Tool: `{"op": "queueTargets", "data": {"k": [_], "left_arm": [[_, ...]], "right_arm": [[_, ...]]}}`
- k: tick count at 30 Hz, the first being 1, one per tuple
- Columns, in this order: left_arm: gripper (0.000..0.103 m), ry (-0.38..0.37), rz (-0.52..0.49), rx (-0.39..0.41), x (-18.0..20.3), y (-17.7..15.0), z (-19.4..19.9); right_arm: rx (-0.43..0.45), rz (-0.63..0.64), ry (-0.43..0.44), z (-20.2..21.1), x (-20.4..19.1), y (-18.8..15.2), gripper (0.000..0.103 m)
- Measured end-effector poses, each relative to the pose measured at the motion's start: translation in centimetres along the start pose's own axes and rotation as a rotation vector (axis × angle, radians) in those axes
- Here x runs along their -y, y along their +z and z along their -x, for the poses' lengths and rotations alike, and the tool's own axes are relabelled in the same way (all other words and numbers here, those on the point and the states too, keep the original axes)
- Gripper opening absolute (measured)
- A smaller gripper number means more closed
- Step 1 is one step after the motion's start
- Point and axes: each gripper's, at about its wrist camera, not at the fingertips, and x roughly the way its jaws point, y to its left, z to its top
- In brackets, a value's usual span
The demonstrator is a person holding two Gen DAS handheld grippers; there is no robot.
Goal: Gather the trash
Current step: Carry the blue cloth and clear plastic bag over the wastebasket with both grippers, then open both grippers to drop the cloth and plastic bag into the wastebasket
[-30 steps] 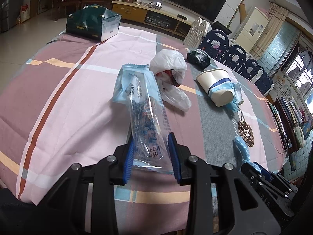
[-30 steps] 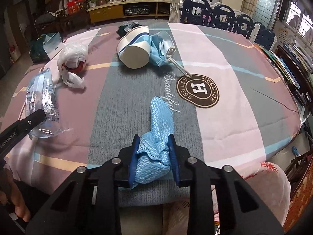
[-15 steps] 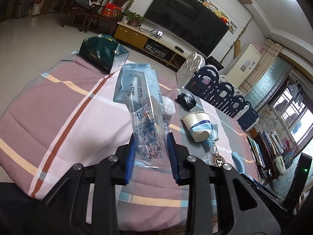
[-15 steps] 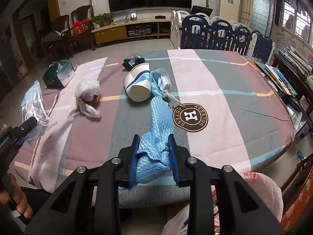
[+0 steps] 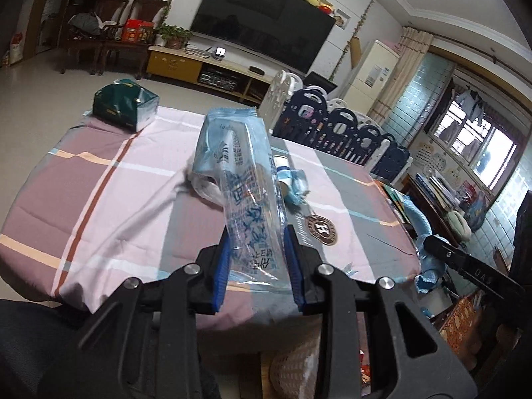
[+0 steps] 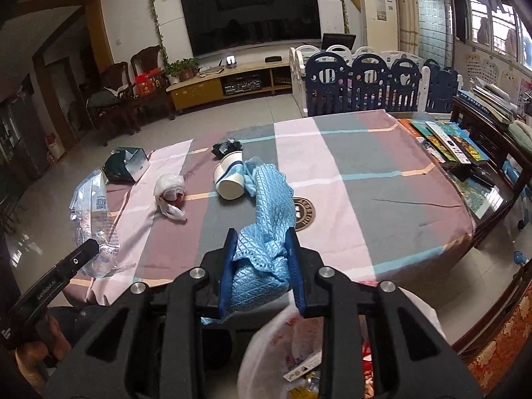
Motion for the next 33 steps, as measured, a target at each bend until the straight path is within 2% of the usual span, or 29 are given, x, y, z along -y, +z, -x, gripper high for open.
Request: {"op": "queueTargets", "data": {"k": [5,9,11,12,13,15,19,22,25,27,29,33], "left_arm": [[0.031,-0.087,-0.082,-0.032,4.2,-0.7,0.3],[0.031,-0.144,-0.162,-0.082,7.7,-2.0,-0.2],[0.032,-0.172,-0.226,-0.126,9.7,-3.2,-0.8],[0.032,-0.188,-0.255,-0.153,10.5,-3.8,-1.3],[0.032,-0.202,-0.287,-0.178,11.4,-4.4,-1.6],[0.032,-0.216,-0.358,-0.232,13.2,-5.9,-2.6],[0.032,-0.294,-0.443,-0.348,15.9,-8.7,-4.7],[0.032,-0.369,-0.499,-0.453,18.1,-11.3,-6.8],[0.034,-0.396,-0.597,-0.542,19.7,-14.4,-8.3],[0.042,-0.365,-0.668,-0.555,20.4,-15.8,-8.6],[0.069,-0.348,-0.707,-0.543,20.3,-16.5,-8.3],[0.084,-0.305,-0.656,-0.488,19.0,-15.1,-7.7]], "right_arm": [[-0.074,-0.048,-0.08,1.7,5.0,-4.5,0.03],[-0.243,-0.121,-0.125,-0.1,8.3,-9.6,0.03],[-0.321,-0.178,-0.125,-0.9,9.7,-11.4,0.035],[-0.336,-0.207,-0.131,-0.9,10.3,-12.0,0.044],[-0.342,-0.241,-0.143,-0.7,11.1,-12.5,0.056],[-0.3,-0.328,-0.199,0.2,12.9,-12.6,0.069],[-0.18,-0.488,-0.307,3.3,17.3,-12.0,0.071],[-0.121,-0.556,-0.363,5.2,19.4,-11.6,0.071],[-0.103,-0.584,-0.368,6.0,20.1,-11.5,0.072],[-0.109,-0.575,-0.37,5.8,19.9,-11.4,0.072],[-0.118,-0.571,-0.359,5.4,19.7,-11.5,0.074],[-0.134,-0.565,-0.335,4.6,19.1,-11.3,0.074]]}}
